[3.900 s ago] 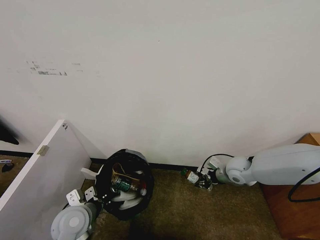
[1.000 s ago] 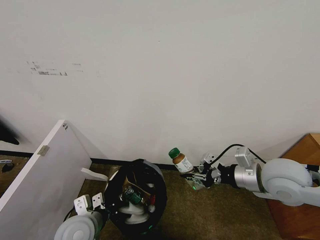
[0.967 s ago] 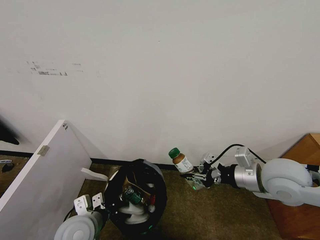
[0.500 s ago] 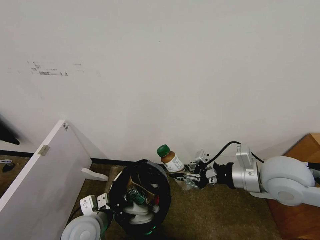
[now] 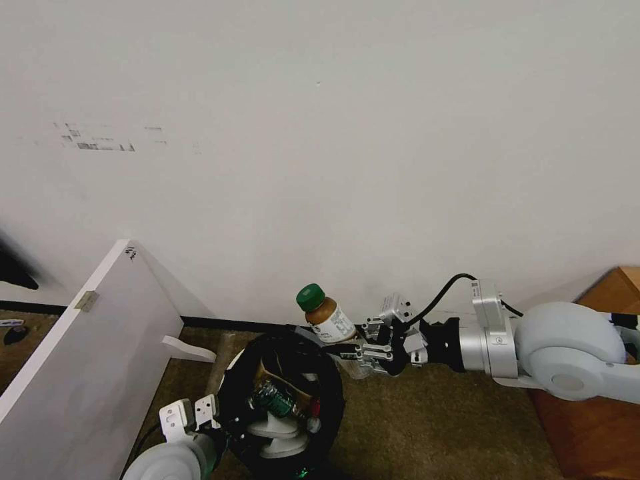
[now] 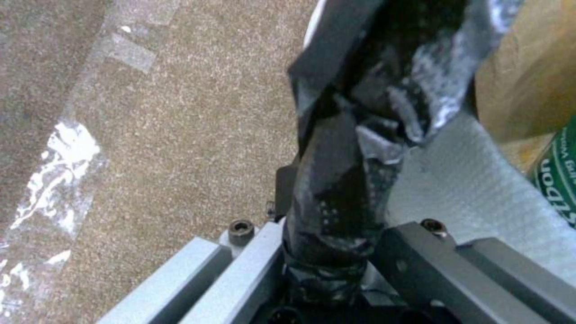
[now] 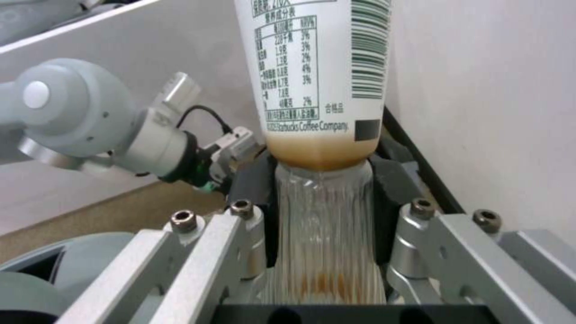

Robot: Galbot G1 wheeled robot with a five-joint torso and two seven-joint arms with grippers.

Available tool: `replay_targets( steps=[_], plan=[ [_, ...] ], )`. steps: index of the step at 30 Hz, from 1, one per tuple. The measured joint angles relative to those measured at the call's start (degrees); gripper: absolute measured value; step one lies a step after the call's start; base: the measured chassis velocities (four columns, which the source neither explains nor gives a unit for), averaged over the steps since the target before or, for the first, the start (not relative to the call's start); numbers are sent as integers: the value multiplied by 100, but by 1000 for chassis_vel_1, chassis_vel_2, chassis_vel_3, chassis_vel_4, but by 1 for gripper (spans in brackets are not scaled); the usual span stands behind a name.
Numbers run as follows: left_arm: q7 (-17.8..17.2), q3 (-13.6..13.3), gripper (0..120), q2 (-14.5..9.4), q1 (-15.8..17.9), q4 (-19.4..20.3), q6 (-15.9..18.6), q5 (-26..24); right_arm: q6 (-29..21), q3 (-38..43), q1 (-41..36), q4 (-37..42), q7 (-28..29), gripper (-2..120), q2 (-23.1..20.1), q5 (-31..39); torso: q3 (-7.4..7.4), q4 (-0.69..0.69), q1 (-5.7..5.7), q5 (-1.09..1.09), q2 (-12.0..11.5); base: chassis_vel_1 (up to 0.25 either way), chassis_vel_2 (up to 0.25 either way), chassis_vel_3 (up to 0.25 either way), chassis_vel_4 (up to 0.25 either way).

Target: Pick up the trash bin and place the garbage on the floor into it.

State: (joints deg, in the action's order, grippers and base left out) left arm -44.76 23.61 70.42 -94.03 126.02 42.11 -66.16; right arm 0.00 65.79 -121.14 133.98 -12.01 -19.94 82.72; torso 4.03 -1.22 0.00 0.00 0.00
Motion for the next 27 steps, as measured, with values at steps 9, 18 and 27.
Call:
replay_targets(
  steps=[9,18,27],
  plan=[
    [65,-17,0,54,-83,53,0,141,76,146,-203,-67,-95,26,-310,-10,0,0,0,-1,0,0,0,0,0],
    [88,-52,0,88,-74,39,3,203,118,288,-338,-101,-181,26,-628,25,0,2,0,0,0,0,0,0,0],
    [126,-90,0,98,-41,-19,3,266,104,272,-92,30,-173,26,-374,76,0,-1,0,1,0,0,0,0,0]
  ],
)
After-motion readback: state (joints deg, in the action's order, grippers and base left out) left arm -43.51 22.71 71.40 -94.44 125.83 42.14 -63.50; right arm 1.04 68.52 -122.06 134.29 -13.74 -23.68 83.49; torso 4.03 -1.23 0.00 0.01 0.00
